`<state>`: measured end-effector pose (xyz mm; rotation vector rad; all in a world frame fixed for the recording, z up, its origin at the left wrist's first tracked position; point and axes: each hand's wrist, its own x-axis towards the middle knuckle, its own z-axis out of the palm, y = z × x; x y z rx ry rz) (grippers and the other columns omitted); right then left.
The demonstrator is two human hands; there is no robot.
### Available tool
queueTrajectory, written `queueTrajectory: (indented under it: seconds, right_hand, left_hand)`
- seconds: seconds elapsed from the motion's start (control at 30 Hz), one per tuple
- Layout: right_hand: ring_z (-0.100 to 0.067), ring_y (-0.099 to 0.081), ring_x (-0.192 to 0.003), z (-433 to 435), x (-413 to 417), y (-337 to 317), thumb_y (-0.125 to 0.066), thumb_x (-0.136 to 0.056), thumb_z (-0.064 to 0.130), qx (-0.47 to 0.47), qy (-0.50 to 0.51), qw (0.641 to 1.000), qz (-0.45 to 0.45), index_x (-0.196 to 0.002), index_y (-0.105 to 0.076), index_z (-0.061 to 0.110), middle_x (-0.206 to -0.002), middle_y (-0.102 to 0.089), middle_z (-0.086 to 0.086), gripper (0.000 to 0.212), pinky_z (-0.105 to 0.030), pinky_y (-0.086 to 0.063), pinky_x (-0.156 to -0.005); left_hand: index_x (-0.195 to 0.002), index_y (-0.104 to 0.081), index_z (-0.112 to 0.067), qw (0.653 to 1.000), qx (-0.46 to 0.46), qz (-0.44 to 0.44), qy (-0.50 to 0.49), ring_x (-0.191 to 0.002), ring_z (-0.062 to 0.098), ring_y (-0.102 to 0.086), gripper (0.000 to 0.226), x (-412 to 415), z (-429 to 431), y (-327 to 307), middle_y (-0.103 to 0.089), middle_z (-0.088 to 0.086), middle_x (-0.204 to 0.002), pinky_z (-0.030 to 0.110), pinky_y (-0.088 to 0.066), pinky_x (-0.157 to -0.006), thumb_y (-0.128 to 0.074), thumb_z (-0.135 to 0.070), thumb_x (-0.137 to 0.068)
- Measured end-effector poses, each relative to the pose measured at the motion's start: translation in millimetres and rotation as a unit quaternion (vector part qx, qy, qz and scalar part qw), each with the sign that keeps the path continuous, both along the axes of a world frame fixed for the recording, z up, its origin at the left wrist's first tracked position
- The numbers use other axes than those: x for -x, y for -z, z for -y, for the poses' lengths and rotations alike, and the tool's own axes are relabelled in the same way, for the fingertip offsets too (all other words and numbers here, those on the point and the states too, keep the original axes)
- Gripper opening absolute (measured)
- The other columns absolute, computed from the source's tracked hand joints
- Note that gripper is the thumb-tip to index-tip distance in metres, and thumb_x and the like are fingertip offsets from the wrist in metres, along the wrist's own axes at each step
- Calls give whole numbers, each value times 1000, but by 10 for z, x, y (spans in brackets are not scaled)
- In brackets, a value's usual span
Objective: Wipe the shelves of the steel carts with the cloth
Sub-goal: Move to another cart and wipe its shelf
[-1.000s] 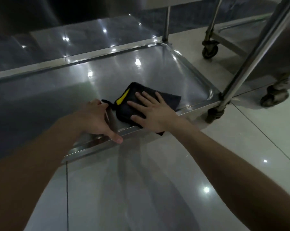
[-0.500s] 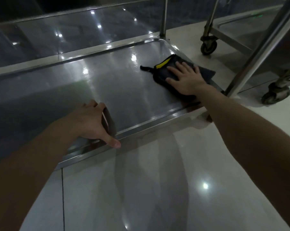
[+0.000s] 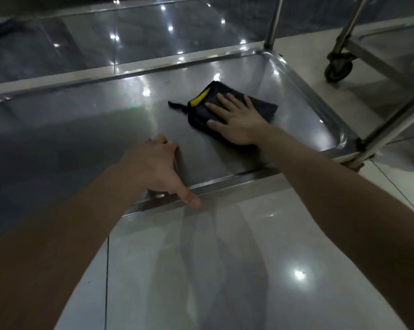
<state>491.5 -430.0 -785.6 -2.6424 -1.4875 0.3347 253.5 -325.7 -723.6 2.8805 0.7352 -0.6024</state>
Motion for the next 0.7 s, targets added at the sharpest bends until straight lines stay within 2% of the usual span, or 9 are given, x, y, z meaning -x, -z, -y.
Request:
queueTrajectory:
  seconds: [0.13, 0.2, 0.33, 0.43, 0.57, 0.63, 0.7]
  right_hand:
    - [-9, 12, -165, 839, 274, 29, -18, -100, 81, -2, -39, 999, -14, -168, -8, 52, -179, 5, 14, 74, -46, 15, -132]
    - [-9, 10, -165, 1180, 289, -4, -18, -96, 84, -2, -10, 1000, -16, -168, -10, 52, -180, 2, 14, 80, -44, 13, -132]
    - [-10, 4, -166, 1523, 188, 2, -28, -103, 78, -12, 72, 997, 19, -168, -13, 51, -180, -2, 13, 72, -43, 7, -133]
    - [-12, 1, -166, 1656, 3, 35, -27, -102, 79, -21, 144, 989, 31, -169, -15, 48, -181, -3, 11, 75, -44, 4, -133]
    - [-19, -1, -167, 1582, 46, 65, -19, -101, 75, -12, 225, 973, 46, -170, -13, 43, -181, -3, 5, 77, -51, 3, -134]
    - [-22, -2, -167, 1381, 306, 53, -21, -105, 70, -16, 221, 974, 48, -171, -14, 40, -181, -4, 2, 73, -54, 4, -133]
    - [-22, -4, -167, 1118, 700, 51, -26, -108, 65, -32, 169, 984, 54, -171, -18, 39, -181, -7, 0, 69, -54, 3, -133]
  left_hand:
    - [-163, -35, -31, 1000, 15, -3, -15, -152, 26, -38, 181, 11, -5, 19, -37, -6, -166, 47, -42, -116, -63, -111, -4]
    - [-167, -29, -32, 1000, 20, 3, -22, -156, 26, -33, 184, 31, -20, 41, -31, -6, -172, 47, -38, -120, -62, -112, -5]
    - [-171, -18, -33, 999, 36, 11, -34, -164, 25, -18, 187, 49, -34, 99, -15, -5, -180, 50, -26, -131, -61, -113, -8]
    - [-172, -16, -34, 998, 41, 18, -39, -166, 26, -14, 186, 53, -53, 128, -11, -5, -181, 50, -22, -133, -61, -114, -9]
    - [-171, -16, -36, 998, 34, 31, -42, -166, 26, -15, 183, 83, -65, 159, -11, -7, -181, 51, -21, -133, -59, -115, -12]
    - [-171, -17, -36, 998, 33, 31, -43, -166, 26, -15, 183, 90, -55, 146, -11, -7, -181, 52, -20, -133, -59, -115, -11]
    - [-171, -18, -36, 997, 44, 40, -51, -166, 26, -15, 184, 106, -41, 116, -12, -6, -181, 51, -21, -133, -61, -114, -10]
